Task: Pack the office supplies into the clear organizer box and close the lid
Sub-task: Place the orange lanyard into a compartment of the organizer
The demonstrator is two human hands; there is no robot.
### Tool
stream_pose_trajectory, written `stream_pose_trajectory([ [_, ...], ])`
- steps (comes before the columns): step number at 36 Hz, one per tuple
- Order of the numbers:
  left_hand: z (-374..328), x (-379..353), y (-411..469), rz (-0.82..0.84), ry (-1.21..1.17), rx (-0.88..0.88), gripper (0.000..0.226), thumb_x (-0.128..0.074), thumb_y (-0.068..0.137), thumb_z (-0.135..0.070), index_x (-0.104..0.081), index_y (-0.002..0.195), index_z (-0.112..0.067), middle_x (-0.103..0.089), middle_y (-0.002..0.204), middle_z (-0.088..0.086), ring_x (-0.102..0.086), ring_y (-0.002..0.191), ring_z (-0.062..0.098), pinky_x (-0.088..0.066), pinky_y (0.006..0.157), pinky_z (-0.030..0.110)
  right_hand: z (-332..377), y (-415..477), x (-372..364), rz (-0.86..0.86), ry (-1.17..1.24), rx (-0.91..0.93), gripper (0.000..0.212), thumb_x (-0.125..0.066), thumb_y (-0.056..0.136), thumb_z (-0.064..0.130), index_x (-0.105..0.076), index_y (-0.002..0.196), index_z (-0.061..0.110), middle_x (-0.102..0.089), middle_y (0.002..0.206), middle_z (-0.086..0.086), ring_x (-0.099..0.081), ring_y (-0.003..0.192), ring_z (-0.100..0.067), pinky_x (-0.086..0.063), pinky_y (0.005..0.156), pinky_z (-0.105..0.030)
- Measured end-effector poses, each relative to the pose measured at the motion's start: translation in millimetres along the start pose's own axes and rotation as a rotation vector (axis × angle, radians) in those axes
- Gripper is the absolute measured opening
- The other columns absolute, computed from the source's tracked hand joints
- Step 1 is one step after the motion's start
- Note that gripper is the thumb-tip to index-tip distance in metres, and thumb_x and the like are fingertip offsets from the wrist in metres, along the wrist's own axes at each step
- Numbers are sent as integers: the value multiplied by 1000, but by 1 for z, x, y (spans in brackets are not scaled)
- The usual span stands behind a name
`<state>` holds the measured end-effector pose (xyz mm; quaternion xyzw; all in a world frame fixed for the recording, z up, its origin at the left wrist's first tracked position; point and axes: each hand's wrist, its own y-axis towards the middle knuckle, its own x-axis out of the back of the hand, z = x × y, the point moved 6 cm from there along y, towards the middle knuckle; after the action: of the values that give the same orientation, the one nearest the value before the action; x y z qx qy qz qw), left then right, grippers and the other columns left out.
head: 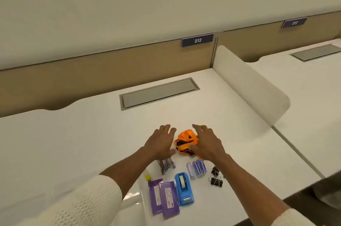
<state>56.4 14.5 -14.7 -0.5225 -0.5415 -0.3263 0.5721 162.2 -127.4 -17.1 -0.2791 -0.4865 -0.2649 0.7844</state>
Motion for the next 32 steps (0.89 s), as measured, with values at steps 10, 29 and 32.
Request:
stream_pose_trajectory([
  [10,-17,-43,48,154,-191,39,79,-74,91,-26,-30,156,-16,-50,138,16,-51,125,33,-50,101,44,-20,28,-34,173,-111,35,91,-74,83,47,-24,158,36,-41,150,-11,-45,134,-33,-50,94,-46],
  [29,-9,-13,20,-109,-541,181,15,-74,93,-22,-69,99,-10,-69,96,12,-55,77,17,-37,65,27,3,41,-31,-98,218,163,41,-86,74,25,-73,113,25,-67,96,-3,-63,86,-25,-52,73,-37],
  [32,6,15,-1,-144,-522,175,20,-79,89,-24,-69,101,-11,-69,96,10,-55,77,16,-39,66,26,30,35,-18,-146,260,205,41,-88,73,26,-74,112,25,-68,95,-2,-64,83,-24,-53,73,-37],
])
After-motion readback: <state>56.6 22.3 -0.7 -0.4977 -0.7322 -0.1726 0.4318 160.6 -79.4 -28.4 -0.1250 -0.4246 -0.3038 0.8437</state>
